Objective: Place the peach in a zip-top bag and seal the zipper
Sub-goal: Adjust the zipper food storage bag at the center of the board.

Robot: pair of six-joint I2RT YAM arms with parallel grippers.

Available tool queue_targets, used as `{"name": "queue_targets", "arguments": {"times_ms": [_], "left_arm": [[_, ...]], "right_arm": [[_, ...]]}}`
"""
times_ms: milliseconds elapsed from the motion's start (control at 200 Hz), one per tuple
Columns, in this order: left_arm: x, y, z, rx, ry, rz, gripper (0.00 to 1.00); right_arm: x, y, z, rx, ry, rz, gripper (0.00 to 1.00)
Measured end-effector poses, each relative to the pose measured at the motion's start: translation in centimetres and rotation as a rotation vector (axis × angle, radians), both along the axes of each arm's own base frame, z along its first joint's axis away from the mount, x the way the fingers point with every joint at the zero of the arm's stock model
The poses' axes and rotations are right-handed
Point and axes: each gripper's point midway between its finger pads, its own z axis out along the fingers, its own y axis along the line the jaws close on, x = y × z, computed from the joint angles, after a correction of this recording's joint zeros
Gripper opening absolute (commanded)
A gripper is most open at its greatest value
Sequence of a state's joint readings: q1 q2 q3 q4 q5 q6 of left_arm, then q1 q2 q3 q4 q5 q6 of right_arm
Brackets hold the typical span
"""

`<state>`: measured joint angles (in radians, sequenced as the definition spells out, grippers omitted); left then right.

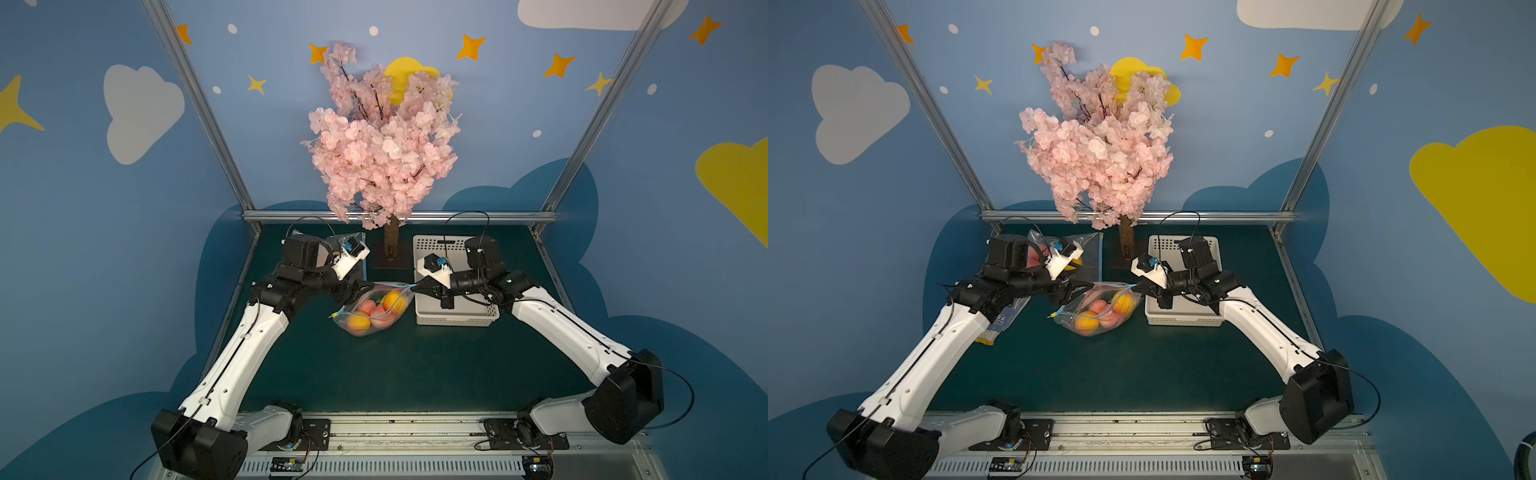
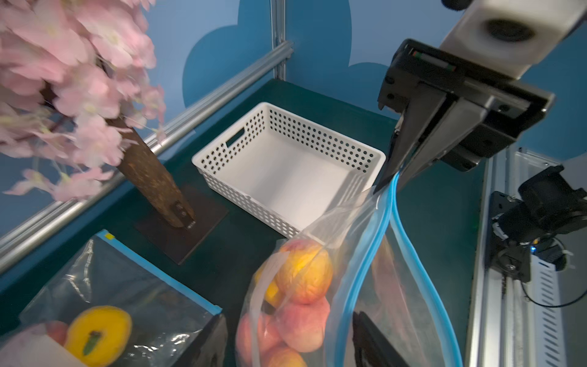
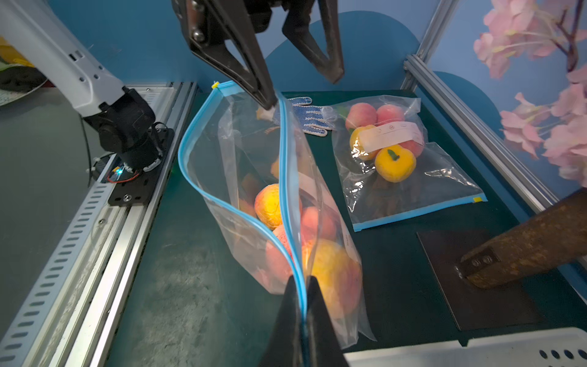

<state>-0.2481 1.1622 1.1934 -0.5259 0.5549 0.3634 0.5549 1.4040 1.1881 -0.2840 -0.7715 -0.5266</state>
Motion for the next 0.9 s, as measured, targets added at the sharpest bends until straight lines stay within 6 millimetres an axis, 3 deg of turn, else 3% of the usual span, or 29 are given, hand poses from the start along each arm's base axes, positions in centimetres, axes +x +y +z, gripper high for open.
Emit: {"name": "queue_targets", "arguments": {"times_ms": [190,355,546,621,746,901], "left_arm": [[-0.4,3.2,1.7,-0.164,-0.026,0.132,0.99],[-0.8,5.1,1.2,-0.282,-0.021,0.191,1.0],[-3.1,5.5,-0.8,-0.323,-0.065,0.178,0.97],[-3.3,5.4,-1.8,-0.32,-0.054,0.172,0.91],[-2.5,5.3,-3.0,-0.308,-0.021,0.164,0.79],[-0.4,5.3,-5.1,-0.297,0.059,0.177,0.72]], "right_arm": [[4.0,-1.2,0.5,0.031,0.091,-0.203,0.0],[7.3,-2.0,0.2,0.032,0.175,-0.331,0.0],[9.2,-2.0,0.6,0.038,0.223,-0.395,0.0],[9.2,-2.0,0.6,0.038,0.233,-0.4,0.0],[9.2,-2.0,0.6,0.039,0.243,-0.402,0.0],[9.2,-2.0,0.6,0.039,0.243,-0.4,0.0]]}}
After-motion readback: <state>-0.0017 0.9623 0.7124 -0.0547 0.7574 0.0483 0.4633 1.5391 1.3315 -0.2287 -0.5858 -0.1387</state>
